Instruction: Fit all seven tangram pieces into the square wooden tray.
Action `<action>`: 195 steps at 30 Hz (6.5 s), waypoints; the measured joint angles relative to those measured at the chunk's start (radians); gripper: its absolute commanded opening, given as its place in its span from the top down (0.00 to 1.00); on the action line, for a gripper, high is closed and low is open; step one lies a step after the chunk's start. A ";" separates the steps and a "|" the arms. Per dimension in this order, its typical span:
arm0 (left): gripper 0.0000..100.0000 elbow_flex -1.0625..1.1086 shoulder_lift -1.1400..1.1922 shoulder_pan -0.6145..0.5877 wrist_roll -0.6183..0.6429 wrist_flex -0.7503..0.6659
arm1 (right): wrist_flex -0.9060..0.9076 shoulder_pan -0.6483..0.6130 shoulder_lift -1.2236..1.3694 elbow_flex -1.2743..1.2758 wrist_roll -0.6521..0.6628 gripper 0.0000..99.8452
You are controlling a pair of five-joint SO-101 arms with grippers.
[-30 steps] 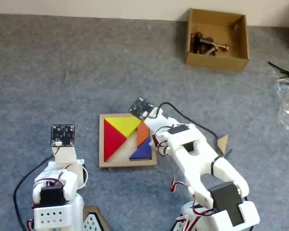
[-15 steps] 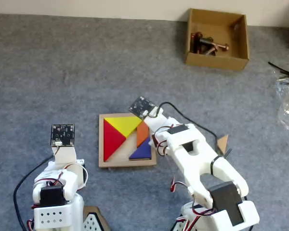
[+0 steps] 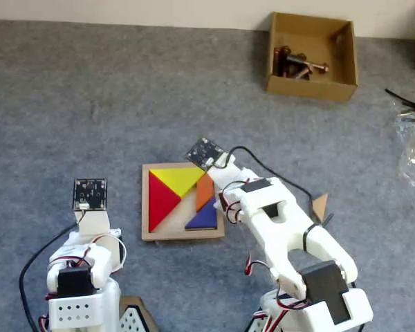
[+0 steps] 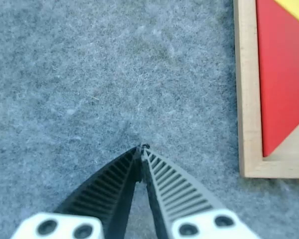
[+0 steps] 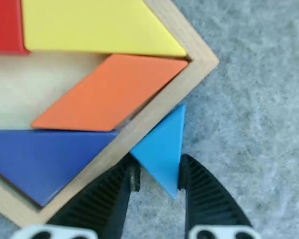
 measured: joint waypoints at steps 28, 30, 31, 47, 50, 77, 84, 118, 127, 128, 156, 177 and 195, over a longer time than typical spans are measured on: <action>1.00 0.000 0.000 0.000 0.000 0.000 | 0.135 0.199 -0.143 -0.040 -0.008 0.89; 1.00 0.000 0.000 0.000 0.000 0.000 | 0.141 0.204 -0.198 -0.006 -0.008 0.89; 1.00 0.000 0.000 0.000 0.000 0.000 | 0.143 0.206 -0.219 0.002 -0.008 0.88; 1.00 0.000 0.000 0.000 0.000 0.000 | 0.150 0.075 -0.278 -0.008 -0.104 0.80; 1.00 0.000 0.000 0.000 0.000 0.000 | 0.150 0.066 -0.206 -0.072 -0.107 0.80; 1.00 0.000 0.000 0.000 0.000 0.000 | 0.354 0.011 0.230 -0.471 -0.149 0.80; 1.00 0.000 0.000 0.000 0.000 0.000 | 0.364 0.035 0.293 -0.526 -0.149 0.80; 1.00 0.000 0.000 0.000 0.000 0.000 | 0.442 0.069 0.333 -0.583 -0.149 0.80; 1.00 0.000 0.000 0.000 0.000 0.000 | 0.442 0.083 0.333 -0.583 -0.038 0.80; 1.00 0.000 0.000 0.000 0.000 0.000 | 0.442 0.083 0.333 -0.583 -0.028 0.80; 1.00 0.000 0.000 0.000 0.000 0.000 | 0.488 0.083 0.333 -0.588 0.167 0.80; 1.00 0.000 0.000 0.000 0.000 0.000 | 0.485 0.083 0.333 -0.588 -0.054 0.87; 1.00 0.000 0.000 0.000 0.000 0.000 | 0.597 0.087 0.333 -0.597 -0.192 0.93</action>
